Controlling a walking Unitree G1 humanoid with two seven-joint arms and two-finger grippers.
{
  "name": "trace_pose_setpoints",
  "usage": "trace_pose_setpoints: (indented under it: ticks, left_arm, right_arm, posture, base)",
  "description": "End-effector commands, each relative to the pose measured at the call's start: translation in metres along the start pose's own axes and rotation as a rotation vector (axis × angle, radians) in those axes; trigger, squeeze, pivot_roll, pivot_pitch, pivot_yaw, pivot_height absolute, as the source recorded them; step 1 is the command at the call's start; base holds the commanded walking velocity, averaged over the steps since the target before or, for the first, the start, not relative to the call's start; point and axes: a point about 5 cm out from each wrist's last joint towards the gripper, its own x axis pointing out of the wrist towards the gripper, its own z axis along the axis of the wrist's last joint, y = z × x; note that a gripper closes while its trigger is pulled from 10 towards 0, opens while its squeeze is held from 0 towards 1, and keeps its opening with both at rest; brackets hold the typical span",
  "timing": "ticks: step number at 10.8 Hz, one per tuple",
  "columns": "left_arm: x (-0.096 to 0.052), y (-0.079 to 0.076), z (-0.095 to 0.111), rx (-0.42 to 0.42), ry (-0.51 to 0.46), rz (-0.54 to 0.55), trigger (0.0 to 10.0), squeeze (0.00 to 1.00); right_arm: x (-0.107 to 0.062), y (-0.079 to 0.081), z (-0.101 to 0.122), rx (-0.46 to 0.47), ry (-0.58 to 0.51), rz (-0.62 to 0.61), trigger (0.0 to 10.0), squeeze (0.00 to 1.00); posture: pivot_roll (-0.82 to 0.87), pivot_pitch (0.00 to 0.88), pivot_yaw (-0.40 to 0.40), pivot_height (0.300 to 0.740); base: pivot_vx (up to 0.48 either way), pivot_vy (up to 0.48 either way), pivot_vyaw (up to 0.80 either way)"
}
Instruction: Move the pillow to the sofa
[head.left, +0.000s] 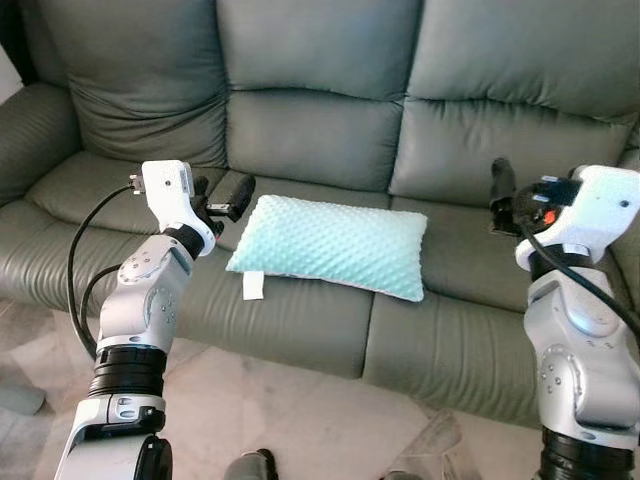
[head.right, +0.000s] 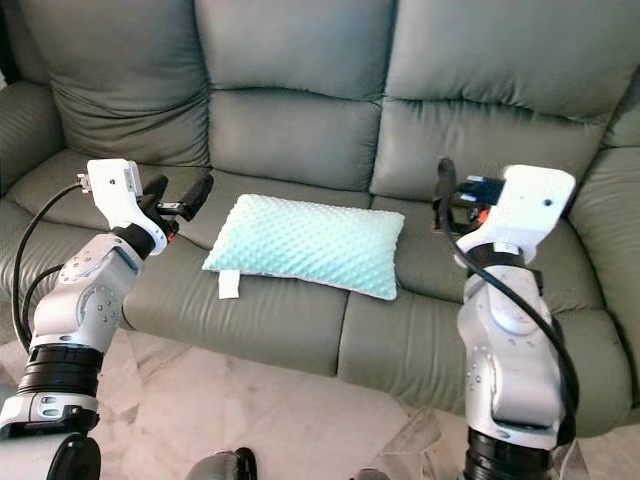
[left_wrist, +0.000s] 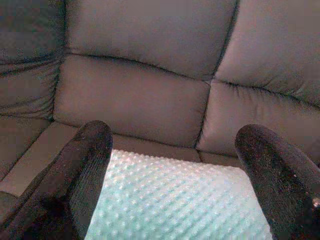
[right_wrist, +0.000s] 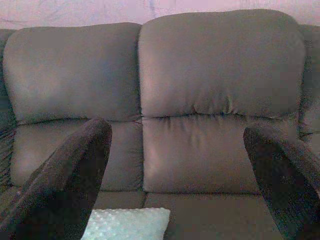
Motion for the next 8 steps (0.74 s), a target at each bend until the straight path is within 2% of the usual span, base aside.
trace_pose_setpoints:
  ticks: [1,5,8]
  left_arm:
    - [-0.0023,0.006,-0.0008,0.003,0.014,0.012,10.0,0.0]
    - [-0.0023,0.0034,-0.0016,0.012,0.021,-0.001,10.0,0.0]
    - [-0.0026,-0.0018,-0.0025,0.026,0.018,-0.031,10.0,0.0]
  right_arm:
    - [0.0011,0.0039,0.0005,0.016,-0.005,0.012,10.0,0.0]
    - [0.001,0.0034,0.0011,0.013,-0.009,0.006,10.0,0.0]
    - [0.0014,0.0026,0.0008,0.009,-0.011,0.003,10.0,0.0]
  posture:
    - [-0.2,0.178,0.063,0.74]
    - [-0.2,0.177,0.065,0.74]
    - [-0.2,0.175,0.066,0.74]
  base:
    - [0.0,0.48,0.0]
    - [0.0,0.48,0.0]
    - [0.0,0.0,0.0]
